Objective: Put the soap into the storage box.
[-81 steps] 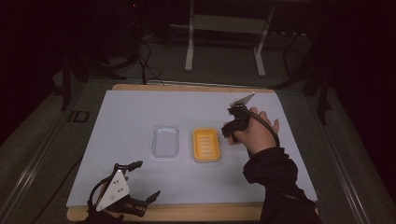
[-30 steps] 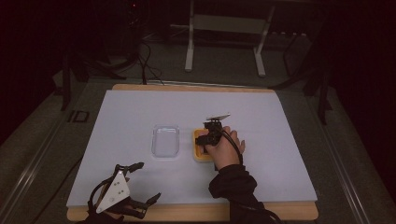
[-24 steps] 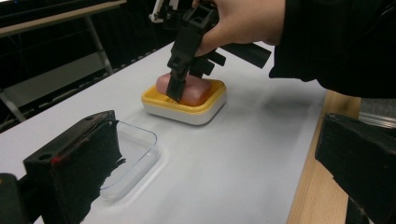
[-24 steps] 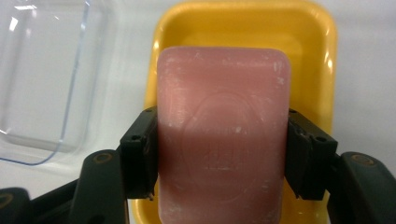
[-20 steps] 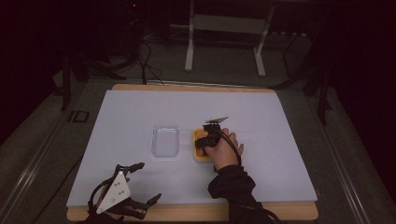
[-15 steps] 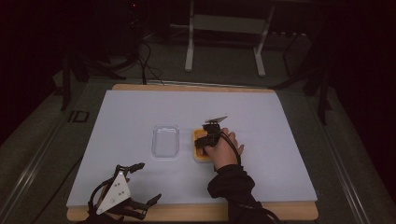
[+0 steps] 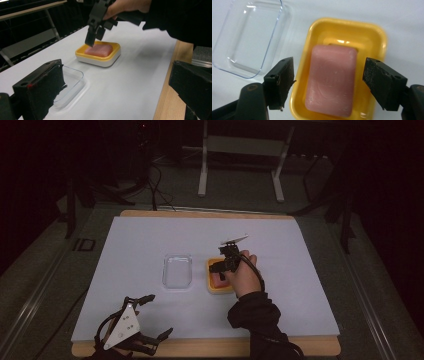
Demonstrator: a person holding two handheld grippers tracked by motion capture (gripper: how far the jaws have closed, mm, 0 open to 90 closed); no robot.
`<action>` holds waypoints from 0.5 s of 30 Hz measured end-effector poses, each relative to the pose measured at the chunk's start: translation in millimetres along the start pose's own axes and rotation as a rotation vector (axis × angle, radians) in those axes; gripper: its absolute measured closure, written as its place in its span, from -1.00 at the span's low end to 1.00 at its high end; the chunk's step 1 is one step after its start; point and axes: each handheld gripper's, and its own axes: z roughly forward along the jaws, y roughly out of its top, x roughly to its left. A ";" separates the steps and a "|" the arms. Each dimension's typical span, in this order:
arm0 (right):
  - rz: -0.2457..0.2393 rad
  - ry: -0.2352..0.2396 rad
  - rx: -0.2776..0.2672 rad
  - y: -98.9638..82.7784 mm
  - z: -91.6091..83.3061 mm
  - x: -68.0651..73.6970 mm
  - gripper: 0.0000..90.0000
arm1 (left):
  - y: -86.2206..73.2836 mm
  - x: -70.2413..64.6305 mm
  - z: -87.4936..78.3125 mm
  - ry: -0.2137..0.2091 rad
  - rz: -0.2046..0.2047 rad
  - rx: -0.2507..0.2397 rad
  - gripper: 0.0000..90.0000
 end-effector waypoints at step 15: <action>-0.127 0.113 -0.035 -3.1 -54.1 -26.7 -0.42 | -0.2 0.0 1.5 0.002 0.001 0.009 -0.99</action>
